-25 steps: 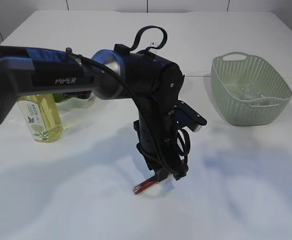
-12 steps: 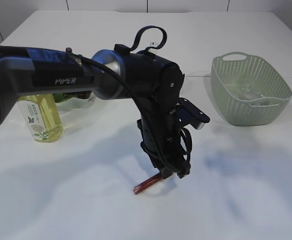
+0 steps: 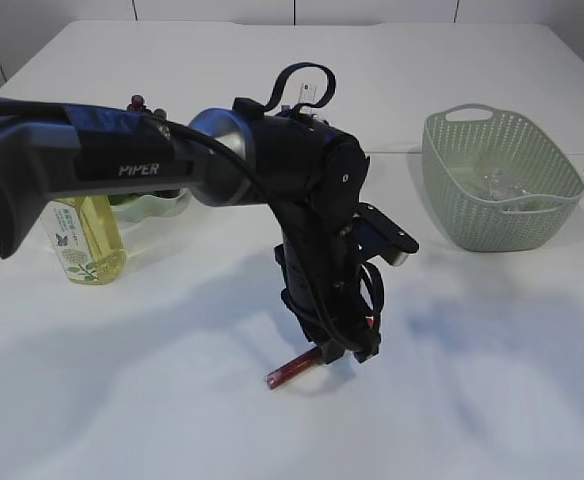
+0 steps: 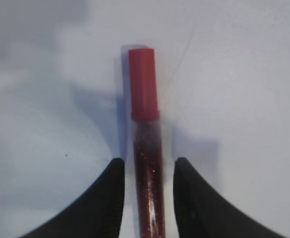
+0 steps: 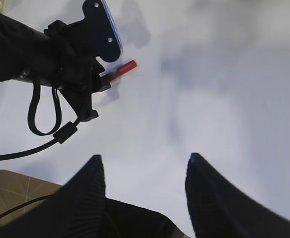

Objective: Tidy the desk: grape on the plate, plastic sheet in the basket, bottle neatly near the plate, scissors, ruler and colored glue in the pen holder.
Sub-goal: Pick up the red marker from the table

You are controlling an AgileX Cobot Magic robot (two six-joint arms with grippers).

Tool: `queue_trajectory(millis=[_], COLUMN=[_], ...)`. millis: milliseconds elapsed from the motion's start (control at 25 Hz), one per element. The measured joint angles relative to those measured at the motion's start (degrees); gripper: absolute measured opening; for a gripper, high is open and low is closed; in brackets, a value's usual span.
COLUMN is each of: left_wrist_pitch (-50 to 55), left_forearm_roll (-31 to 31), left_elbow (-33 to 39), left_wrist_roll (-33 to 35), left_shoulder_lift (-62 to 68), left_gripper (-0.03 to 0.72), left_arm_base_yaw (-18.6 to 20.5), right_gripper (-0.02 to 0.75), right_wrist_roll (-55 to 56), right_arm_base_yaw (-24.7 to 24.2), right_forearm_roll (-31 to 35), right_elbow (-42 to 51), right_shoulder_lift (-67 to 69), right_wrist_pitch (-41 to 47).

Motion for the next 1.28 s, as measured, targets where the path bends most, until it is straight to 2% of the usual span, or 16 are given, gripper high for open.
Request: queue_trajectory(millis=[1280], left_wrist_pitch=[-0.07], left_forearm_roll=[-0.62], left_elbow=[0.00], left_wrist_roll=[0.08], left_shoulder_lift=[1.00], left_gripper=[0.238], left_arm_base_yaw=[0.00], right_gripper=[0.418], right_wrist_roll=[-0.43], right_arm_base_yaw=[0.00], right_forearm_roll=[1.08], right_elbow=[0.00], right_shoulder_lift=[0.00], right_wrist_pitch=[0.00])
